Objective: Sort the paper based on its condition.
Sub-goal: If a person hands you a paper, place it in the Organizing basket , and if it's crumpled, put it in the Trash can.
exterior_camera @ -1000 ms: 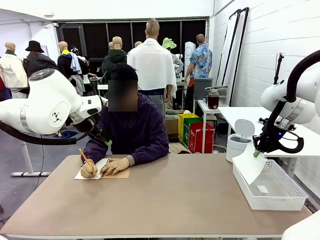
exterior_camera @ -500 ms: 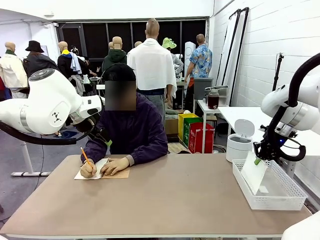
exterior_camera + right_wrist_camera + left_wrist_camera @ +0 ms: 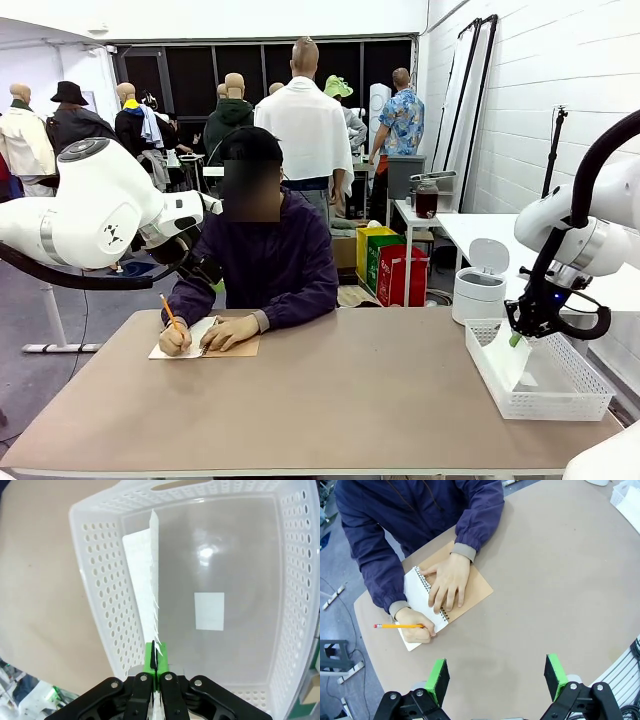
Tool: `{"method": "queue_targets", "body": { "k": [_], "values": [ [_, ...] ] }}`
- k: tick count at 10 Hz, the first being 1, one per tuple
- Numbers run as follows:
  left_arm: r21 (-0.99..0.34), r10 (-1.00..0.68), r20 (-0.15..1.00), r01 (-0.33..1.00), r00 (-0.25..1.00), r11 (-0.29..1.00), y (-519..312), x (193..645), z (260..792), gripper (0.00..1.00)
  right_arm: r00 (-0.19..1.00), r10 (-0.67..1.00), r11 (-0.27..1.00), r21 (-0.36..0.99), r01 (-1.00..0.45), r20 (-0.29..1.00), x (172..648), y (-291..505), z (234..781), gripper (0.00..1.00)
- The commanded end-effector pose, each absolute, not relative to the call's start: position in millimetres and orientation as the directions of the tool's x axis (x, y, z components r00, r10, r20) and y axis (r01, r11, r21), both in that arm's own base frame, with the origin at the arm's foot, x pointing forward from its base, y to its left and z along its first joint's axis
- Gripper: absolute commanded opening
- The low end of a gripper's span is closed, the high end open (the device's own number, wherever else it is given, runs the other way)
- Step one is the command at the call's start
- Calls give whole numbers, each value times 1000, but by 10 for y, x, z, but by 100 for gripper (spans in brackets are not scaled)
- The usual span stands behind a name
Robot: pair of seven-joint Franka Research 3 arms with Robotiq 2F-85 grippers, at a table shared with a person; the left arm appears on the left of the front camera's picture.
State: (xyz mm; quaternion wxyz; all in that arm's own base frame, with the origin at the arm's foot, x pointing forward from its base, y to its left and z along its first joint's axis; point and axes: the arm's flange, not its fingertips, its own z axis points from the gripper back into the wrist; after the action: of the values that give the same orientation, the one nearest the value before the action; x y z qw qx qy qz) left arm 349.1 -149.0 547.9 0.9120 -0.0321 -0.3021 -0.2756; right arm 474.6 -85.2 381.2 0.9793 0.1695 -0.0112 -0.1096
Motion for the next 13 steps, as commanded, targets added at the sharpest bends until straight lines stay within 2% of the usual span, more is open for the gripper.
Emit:
{"method": "queue_targets", "body": {
  "k": [1, 6, 7, 13],
  "values": [
    [106, -483, 568, 523, 666, 846, -1487, 3499, 5481, 100, 968, -249, 932, 267, 246, -24, 4796, -795, 3728, 0],
    [106, -483, 568, 523, 666, 846, -1487, 3499, 5481, 100, 955, -291, 945, 142, 296, -53, 4897, -758, 3734, 97],
    [106, -483, 568, 523, 666, 846, -1487, 3499, 5481, 100, 953, -297, 944, 130, 302, -60, 4915, -741, 3738, 100],
    [106, -483, 568, 523, 666, 846, -1487, 3499, 5481, 100, 948, -301, 948, 72, 309, -104, 4919, -696, 3782, 100]
  ]
}}
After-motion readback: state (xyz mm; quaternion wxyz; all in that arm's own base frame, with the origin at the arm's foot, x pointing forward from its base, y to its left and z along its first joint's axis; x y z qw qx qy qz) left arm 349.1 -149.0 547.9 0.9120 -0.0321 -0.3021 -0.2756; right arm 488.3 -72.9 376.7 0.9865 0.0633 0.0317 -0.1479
